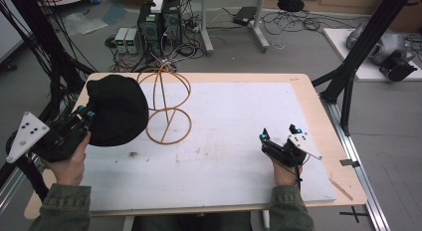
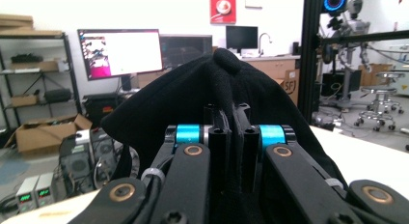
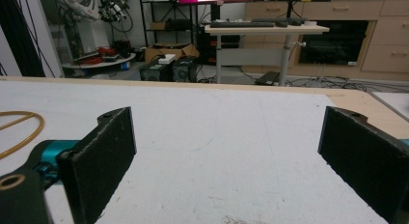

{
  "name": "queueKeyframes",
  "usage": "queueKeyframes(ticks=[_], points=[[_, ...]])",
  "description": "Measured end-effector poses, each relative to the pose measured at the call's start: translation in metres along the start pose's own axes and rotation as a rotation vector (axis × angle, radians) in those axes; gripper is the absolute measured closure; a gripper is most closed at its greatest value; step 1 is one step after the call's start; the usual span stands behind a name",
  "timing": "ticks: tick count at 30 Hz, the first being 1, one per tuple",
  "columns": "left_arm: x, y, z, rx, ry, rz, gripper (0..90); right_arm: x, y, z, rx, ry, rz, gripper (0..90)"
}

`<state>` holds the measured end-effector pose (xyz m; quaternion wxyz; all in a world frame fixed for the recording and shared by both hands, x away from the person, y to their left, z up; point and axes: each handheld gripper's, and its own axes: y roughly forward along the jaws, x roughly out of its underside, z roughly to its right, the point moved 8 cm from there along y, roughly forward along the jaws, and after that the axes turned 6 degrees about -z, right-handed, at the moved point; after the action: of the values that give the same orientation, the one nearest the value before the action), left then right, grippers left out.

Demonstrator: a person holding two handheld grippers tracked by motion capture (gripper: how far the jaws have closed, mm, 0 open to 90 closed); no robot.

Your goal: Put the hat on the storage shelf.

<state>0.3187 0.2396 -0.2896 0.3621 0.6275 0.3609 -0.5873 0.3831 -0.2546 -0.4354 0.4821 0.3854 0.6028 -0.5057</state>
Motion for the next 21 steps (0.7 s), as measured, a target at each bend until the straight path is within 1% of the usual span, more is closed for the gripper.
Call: queueKeyframes(ticks=[3,4,7,9,10,12,13,16,17,19,21], points=[[-0.004,0.005,0.005,0.009,-0.008,0.019,87.0,0.0,0.001,0.0,-0.002,0.001,-0.002,5.1],[-0.006,0.007,0.006,0.009,-0.002,0.023,87.0,0.0,0.001,0.0,-0.002,0.001,-0.002,5.1],[-0.012,0.01,0.006,0.004,-0.005,0.039,86.9,0.0,0.001,0.0,-0.002,-0.001,0.0,5.2],[-0.017,0.011,0.004,0.004,-0.018,0.059,86.9,0.0,0.0,0.0,-0.003,0.007,-0.001,5.1],[-0.021,0.012,0.004,0.011,-0.036,0.076,86.9,0.0,0.0,0.0,-0.001,0.015,-0.001,5.2],[-0.025,0.014,0.004,0.016,-0.043,0.09,86.9,-0.001,-0.001,0.001,0.003,0.016,0.007,5.2],[-0.027,0.016,0.004,0.018,-0.043,0.096,86.9,-0.003,-0.001,0.001,0.007,0.014,0.02,5.2],[-0.031,0.023,0.004,0.013,-0.025,0.097,86.9,-0.003,-0.001,0.001,0.006,0.007,0.022,5.2],[-0.032,0.026,0.004,0.014,-0.024,0.099,86.9,-0.002,-0.001,0.0,0.002,0.014,0.015,5.2],[-0.034,0.032,0.004,0.021,-0.035,0.102,86.9,-0.002,0.0,0.001,0.007,0.006,0.01,5.1],[-0.036,0.04,0.005,0.03,-0.038,0.102,86.9,-0.002,-0.001,0.001,0.006,0.011,0.009,5.2]])
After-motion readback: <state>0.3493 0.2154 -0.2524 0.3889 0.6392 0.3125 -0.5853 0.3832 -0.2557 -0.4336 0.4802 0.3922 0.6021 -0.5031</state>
